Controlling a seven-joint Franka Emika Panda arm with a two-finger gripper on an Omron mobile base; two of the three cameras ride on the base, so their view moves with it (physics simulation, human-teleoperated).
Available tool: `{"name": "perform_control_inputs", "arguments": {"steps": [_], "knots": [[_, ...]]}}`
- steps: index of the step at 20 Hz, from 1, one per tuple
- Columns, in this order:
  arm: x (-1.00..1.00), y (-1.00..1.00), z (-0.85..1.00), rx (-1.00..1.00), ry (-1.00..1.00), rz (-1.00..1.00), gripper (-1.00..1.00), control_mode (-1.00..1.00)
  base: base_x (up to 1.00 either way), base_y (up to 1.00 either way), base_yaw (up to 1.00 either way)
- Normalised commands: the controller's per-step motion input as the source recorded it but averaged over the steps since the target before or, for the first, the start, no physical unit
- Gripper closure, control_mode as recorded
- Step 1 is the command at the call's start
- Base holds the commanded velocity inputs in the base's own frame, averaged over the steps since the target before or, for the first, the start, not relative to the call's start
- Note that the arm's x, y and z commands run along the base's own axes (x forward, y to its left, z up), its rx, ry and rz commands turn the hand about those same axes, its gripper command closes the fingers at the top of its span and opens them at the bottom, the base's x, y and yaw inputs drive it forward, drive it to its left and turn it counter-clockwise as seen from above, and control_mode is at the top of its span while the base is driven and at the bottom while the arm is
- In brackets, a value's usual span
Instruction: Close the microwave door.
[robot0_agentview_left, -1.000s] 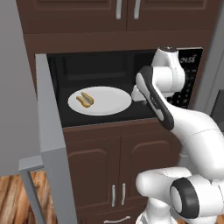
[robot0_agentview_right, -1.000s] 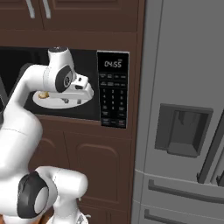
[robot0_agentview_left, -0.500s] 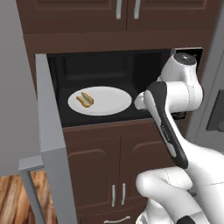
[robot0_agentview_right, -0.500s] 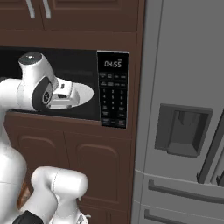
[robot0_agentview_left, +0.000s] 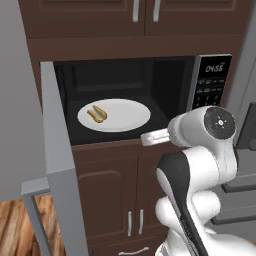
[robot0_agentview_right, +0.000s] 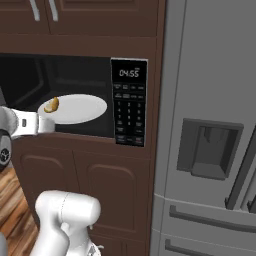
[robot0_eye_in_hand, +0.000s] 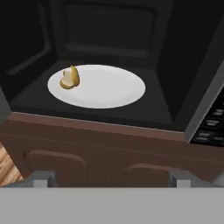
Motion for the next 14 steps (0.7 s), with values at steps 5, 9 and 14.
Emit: {"name": "perform_control_inputs", "arguments": {"steps": [5,9,14], "knots": [[-0.8,0.23,0.56,0.0,-0.24,0.0,-1.0,-1.0,0.0,0.0,0.0],[-0.99,0.48,0.64,0.0,-0.29,0.0,-1.0,-1.0,0.0,0.0,0.0],[-1.0,0.58,0.33,0.0,-0.3,0.0,-1.0,-1.0,0.0,0.0,0.0]]}}
